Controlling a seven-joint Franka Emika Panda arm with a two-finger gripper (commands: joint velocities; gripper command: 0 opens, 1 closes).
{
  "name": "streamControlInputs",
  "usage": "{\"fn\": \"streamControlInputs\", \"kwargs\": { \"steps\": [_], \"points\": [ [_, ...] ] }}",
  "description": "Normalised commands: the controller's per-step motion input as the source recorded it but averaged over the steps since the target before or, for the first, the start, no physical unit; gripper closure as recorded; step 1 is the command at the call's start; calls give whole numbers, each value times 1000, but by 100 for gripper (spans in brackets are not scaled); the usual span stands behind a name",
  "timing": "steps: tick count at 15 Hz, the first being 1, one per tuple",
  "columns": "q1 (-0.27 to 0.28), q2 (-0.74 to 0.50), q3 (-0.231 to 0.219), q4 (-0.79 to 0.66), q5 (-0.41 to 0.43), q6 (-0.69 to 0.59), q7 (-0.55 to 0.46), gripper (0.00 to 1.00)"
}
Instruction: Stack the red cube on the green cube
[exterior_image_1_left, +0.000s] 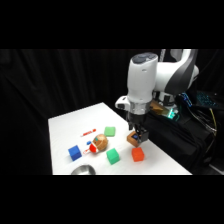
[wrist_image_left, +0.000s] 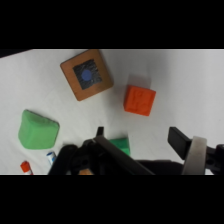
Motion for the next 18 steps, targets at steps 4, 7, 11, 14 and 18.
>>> {"fn": "streamControlInputs", "kwargs": {
  "steps": [4,7,11,14,18],
  "points": [
    [71,11,42,-172,36,369,331,0],
    [78,148,20,-59,-25,353,317,0],
    [119,264,-45,44,-90,317,296,0],
    [188,276,-142,98,-132,263,270,0],
    [306,183,-277,98,-254,190,392,0]
  ]
}}
